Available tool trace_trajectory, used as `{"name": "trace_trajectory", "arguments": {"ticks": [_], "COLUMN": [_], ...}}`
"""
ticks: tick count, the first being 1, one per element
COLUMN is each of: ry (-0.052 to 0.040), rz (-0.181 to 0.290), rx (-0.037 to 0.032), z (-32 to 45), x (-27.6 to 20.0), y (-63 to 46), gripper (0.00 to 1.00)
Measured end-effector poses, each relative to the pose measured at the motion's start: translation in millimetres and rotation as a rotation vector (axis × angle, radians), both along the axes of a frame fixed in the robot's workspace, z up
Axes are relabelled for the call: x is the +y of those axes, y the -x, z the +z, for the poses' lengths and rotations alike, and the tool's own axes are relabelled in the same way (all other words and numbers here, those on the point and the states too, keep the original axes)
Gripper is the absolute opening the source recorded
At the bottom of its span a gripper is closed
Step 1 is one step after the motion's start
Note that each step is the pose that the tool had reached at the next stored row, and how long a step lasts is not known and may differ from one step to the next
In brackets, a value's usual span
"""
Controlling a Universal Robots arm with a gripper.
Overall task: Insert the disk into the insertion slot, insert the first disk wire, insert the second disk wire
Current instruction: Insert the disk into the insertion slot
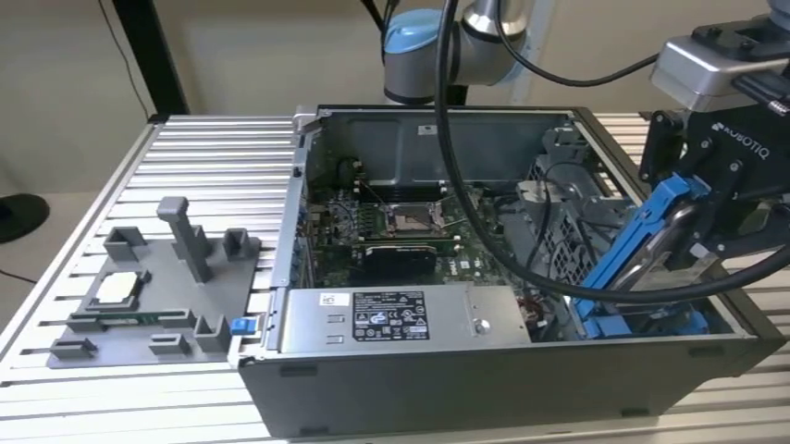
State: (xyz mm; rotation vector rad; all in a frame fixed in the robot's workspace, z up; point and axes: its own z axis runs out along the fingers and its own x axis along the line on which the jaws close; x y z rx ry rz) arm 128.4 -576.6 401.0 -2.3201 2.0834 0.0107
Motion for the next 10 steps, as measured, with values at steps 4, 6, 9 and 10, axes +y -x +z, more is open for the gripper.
{"name": "trace_trajectory", "arguments": {"ticks": [4, 6, 9, 10], "ry": [0.0000, -0.0001, -0.0002, -0.0001], "rz": [0.000, 0.000, 0.000, 0.000], "rx": [-0.0043, -0.0087, -0.0089, -0.0089], "z": [-4.2, -6.8, -9.5, -9.8], "x": [0.0, 0.0, 0.1, 0.1], "y": [0.1, 0.1, 0.1, 0.2], "gripper": [0.00, 0.00, 0.00, 0.00]}}
